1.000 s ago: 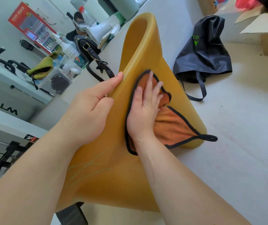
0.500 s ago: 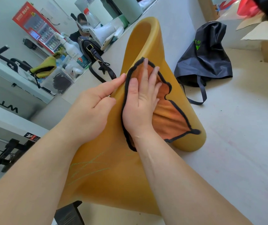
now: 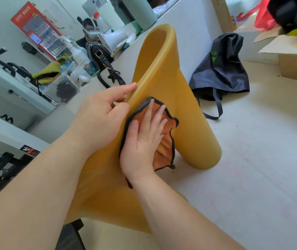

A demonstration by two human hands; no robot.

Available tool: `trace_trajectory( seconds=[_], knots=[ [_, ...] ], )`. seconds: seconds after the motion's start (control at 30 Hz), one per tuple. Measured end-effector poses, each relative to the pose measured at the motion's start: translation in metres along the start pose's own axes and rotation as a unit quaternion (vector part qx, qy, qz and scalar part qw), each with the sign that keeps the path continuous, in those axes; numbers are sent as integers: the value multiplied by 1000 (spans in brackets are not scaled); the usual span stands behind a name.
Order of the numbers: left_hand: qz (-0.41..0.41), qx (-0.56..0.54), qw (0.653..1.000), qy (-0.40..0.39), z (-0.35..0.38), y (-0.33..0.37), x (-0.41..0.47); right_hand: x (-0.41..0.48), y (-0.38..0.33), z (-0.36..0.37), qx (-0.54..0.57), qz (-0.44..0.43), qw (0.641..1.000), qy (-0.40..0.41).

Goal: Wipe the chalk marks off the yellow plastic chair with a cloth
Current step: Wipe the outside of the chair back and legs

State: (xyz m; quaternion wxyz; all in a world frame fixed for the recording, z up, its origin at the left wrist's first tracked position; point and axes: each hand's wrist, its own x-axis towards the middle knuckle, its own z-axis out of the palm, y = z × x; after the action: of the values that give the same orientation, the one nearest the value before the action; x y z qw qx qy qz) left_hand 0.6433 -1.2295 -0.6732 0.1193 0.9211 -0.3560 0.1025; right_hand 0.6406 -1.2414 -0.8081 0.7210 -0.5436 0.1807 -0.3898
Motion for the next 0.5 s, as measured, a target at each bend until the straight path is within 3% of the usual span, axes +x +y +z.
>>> trace_trajectory(
  seconds=[0.13,0.3,0.5],
  knots=[
    [8,17,999,35,-5,-3,-18,-1,10,1,-10,-47,999,-9],
    [-2,33,999,36,-16,-14,-46,55,61,-22,15,133,991,-7],
    [-10,51,998,28,-29,-26,-67,3,60,-10,13,138,990,-17]
  ],
)
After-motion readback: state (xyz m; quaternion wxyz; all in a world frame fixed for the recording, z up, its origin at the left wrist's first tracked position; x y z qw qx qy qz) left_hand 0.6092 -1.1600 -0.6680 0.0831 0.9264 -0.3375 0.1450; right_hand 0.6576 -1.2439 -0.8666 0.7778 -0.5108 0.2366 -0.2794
